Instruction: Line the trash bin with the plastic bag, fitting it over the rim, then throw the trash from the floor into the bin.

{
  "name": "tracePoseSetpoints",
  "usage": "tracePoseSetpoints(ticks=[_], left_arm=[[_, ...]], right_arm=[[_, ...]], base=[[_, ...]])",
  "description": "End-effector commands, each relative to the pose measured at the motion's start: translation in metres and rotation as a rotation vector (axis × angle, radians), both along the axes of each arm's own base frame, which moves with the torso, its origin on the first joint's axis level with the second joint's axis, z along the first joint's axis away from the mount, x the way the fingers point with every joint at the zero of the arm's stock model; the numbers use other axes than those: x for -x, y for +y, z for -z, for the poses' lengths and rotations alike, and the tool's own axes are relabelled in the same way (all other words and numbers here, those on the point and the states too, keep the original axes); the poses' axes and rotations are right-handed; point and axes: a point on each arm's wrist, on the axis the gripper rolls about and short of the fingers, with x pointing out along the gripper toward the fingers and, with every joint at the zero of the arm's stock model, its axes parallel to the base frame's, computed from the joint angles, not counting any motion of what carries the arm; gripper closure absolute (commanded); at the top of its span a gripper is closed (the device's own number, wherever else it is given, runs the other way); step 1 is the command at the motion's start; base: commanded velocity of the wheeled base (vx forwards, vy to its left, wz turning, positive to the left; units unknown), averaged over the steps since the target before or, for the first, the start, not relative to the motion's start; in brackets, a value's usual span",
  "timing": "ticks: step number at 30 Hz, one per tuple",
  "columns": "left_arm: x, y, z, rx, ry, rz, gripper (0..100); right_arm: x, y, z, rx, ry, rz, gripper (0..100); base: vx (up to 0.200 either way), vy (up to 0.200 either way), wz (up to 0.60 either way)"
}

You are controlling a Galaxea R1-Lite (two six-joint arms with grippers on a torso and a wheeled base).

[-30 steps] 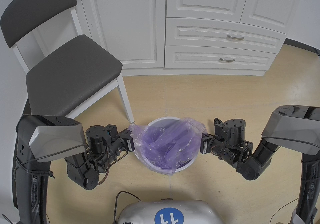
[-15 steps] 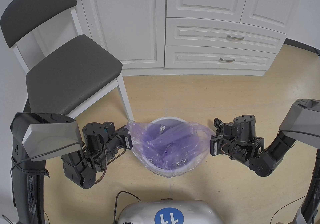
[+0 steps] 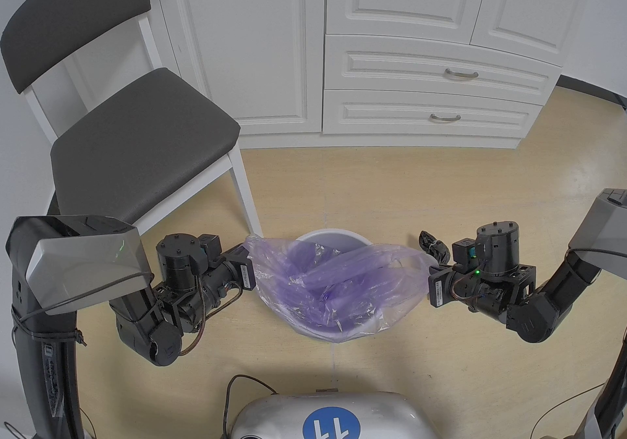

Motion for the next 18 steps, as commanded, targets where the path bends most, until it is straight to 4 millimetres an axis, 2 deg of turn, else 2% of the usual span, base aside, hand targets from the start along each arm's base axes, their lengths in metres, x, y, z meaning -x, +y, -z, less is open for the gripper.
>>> tracePoseSetpoints(ticks=[1,18], left_arm=[[0.001,0.001,-0.002,0.001,-0.003,-0.002,100],[0.009,0.003,-0.001,-0.056,0.002,0.011,100]], right_arm=[[0.003,-0.002,0.0,0.016,0.001,-0.006,100],[0.016,-0.011,-0.002,0.104,0.003,-0.037,100]], base=[[0.0,0.0,0.0],[0.0,0.0,0.0]])
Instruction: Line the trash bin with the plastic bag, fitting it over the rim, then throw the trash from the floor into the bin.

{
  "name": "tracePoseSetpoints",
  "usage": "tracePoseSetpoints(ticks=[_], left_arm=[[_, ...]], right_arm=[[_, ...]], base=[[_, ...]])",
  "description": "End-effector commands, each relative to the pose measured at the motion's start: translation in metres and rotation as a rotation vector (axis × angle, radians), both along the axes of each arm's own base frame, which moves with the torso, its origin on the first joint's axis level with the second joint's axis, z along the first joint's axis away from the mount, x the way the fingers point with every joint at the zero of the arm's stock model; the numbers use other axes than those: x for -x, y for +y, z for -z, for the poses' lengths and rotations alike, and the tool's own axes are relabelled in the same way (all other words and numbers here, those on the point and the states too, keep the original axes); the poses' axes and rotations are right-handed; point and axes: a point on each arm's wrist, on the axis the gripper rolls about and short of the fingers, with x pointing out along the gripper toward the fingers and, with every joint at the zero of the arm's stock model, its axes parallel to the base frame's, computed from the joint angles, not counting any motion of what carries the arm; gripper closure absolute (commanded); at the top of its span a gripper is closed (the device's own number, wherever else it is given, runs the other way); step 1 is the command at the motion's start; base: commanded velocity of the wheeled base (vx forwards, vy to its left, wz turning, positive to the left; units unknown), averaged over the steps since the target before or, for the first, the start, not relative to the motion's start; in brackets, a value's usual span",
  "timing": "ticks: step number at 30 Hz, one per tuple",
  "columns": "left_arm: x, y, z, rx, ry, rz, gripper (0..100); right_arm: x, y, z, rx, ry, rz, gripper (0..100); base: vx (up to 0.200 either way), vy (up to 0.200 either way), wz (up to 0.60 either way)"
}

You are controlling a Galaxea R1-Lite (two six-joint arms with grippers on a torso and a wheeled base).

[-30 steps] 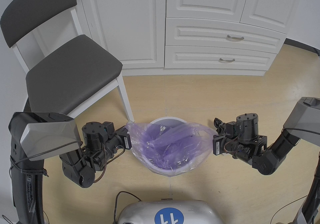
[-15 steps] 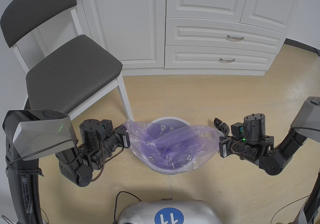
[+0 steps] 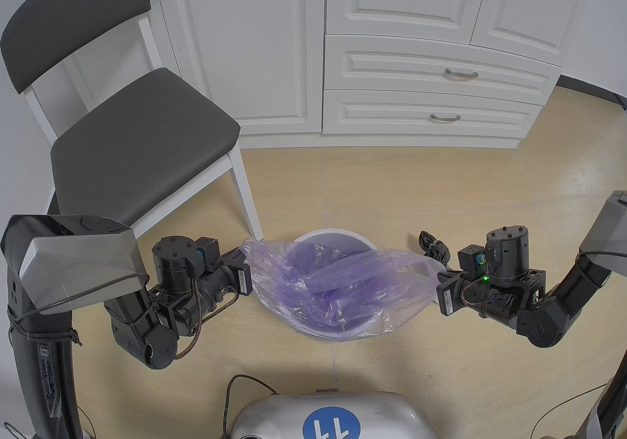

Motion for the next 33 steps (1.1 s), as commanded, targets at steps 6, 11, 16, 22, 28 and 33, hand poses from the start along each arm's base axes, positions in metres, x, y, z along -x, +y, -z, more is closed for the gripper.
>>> tracePoseSetpoints(ticks=[6,11,16,22,28,33], left_arm=[[0.003,0.0,0.001,-0.016,0.004,0.005,100],[0.003,0.001,0.002,-0.026,0.005,0.004,100],[0.005,0.006,0.0,-0.047,0.006,0.002,100],[0.011,0.005,0.001,-0.058,0.033,0.017,100],[0.013,0.003,0.003,-0.062,0.043,0.025,100],[0.013,0.003,0.003,-0.062,0.043,0.025,100]], right_arm=[[0.004,-0.002,0.001,0.01,0.006,-0.003,100],[0.006,-0.004,0.0,0.034,0.004,-0.011,100],[0.007,-0.007,0.003,0.055,0.014,-0.013,100],[0.011,-0.008,0.006,0.086,0.023,-0.029,100],[0.012,-0.009,0.006,0.092,0.026,-0.032,100],[0.012,-0.009,0.008,0.096,0.031,-0.031,100]], base=[[0.0,0.0,0.0],[0.0,0.0,0.0],[0.0,0.0,0.0],[0.0,0.0,0.0],[0.0,0.0,0.0],[0.0,0.0,0.0]])
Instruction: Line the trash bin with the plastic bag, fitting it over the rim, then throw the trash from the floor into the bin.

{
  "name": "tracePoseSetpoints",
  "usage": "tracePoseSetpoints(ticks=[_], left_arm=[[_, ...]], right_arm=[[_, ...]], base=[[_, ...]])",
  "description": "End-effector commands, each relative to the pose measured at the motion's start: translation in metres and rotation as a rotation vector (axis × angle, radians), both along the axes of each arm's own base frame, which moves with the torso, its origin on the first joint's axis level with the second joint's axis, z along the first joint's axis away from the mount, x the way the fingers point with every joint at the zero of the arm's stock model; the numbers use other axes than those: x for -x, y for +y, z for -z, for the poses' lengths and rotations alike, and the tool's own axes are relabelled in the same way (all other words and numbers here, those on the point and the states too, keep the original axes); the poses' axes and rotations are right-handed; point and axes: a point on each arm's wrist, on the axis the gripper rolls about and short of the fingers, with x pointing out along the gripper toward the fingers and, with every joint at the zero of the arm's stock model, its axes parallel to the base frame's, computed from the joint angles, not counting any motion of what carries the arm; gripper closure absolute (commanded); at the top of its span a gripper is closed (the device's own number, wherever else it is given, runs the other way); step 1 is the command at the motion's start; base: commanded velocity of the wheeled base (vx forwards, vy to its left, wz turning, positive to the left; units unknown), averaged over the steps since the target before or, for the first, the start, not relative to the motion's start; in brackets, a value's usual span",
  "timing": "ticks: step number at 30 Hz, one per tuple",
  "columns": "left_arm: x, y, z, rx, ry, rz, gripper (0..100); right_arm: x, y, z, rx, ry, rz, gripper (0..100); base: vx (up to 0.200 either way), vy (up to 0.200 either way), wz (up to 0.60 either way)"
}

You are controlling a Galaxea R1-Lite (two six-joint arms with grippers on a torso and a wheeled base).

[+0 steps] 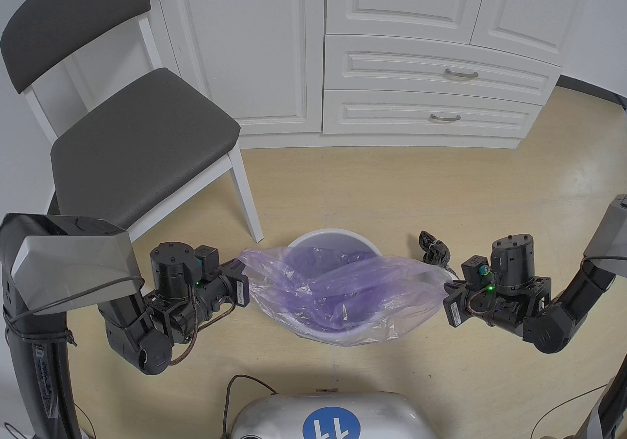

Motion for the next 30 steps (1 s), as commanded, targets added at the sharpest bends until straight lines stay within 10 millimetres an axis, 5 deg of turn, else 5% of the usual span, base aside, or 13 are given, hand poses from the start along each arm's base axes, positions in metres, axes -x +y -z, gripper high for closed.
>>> tracePoseSetpoints(ticks=[1,30], left_arm=[[0.0,0.0,0.0,0.0,0.001,0.0,100],[0.004,0.008,0.001,-0.035,0.032,-0.007,100]], right_arm=[[0.001,0.001,0.002,0.003,0.006,-0.003,100],[0.001,-0.017,0.009,0.11,0.024,-0.007,100]], base=[[0.0,0.0,0.0],[0.0,0.0,0.0]])
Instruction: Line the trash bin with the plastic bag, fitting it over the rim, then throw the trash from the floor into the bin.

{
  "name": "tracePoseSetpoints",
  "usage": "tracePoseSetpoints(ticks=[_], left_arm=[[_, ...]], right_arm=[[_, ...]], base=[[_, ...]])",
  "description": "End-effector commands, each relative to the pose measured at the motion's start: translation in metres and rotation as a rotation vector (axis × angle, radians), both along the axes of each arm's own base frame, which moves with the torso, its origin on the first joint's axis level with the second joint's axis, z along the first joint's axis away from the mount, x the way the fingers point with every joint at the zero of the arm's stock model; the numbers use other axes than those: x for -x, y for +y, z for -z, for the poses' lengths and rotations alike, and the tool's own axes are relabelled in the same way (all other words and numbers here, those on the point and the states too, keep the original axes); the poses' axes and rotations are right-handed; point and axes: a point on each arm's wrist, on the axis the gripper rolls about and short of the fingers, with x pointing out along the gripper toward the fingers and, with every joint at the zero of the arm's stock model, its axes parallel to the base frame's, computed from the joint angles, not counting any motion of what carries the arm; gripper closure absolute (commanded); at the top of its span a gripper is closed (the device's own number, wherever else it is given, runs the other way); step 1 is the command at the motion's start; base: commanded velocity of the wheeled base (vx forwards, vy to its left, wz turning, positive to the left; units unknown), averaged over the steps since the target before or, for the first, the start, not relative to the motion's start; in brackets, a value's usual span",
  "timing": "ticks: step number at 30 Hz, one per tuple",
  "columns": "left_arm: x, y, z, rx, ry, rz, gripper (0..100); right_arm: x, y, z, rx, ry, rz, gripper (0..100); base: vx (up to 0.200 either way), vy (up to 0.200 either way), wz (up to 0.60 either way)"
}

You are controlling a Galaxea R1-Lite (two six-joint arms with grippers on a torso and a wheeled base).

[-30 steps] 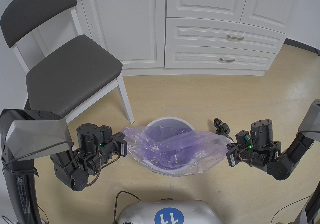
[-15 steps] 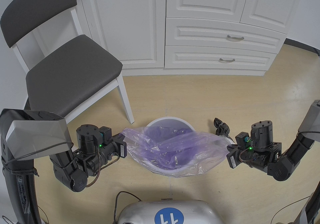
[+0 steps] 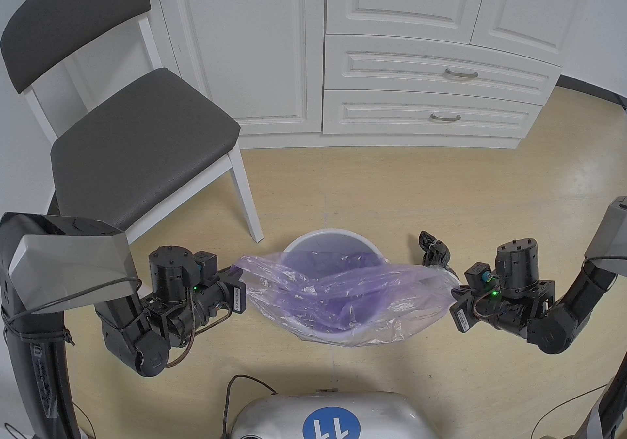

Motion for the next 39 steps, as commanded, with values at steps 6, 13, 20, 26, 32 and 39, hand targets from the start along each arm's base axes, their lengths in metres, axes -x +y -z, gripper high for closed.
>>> tracePoseSetpoints(ticks=[6,13,20,26,32,39], left_arm=[[-0.017,0.02,-0.002,0.017,-0.012,-0.042,100],[-0.029,0.027,0.003,0.029,-0.011,-0.066,100],[-0.025,0.015,0.009,0.073,0.013,-0.049,100],[-0.025,0.006,0.012,0.109,0.028,-0.037,100],[-0.026,0.004,0.015,0.115,0.034,-0.033,100],[-0.023,-0.005,0.014,0.148,0.036,-0.031,100]], right_arm=[[-0.014,0.0,-0.001,-0.032,-0.025,0.031,100],[-0.022,0.015,0.001,-0.141,-0.012,0.056,100],[-0.029,0.042,0.011,-0.249,0.02,0.053,100],[-0.037,0.057,0.013,-0.336,0.026,0.068,100],[-0.041,0.079,0.007,-0.482,0.03,0.09,100],[-0.041,0.077,0.011,-0.471,0.043,0.097,100]], base=[[0.0,0.0,0.0],[0.0,0.0,0.0],[0.0,0.0,0.0],[0.0,0.0,0.0],[0.0,0.0,0.0],[0.0,0.0,0.0]])
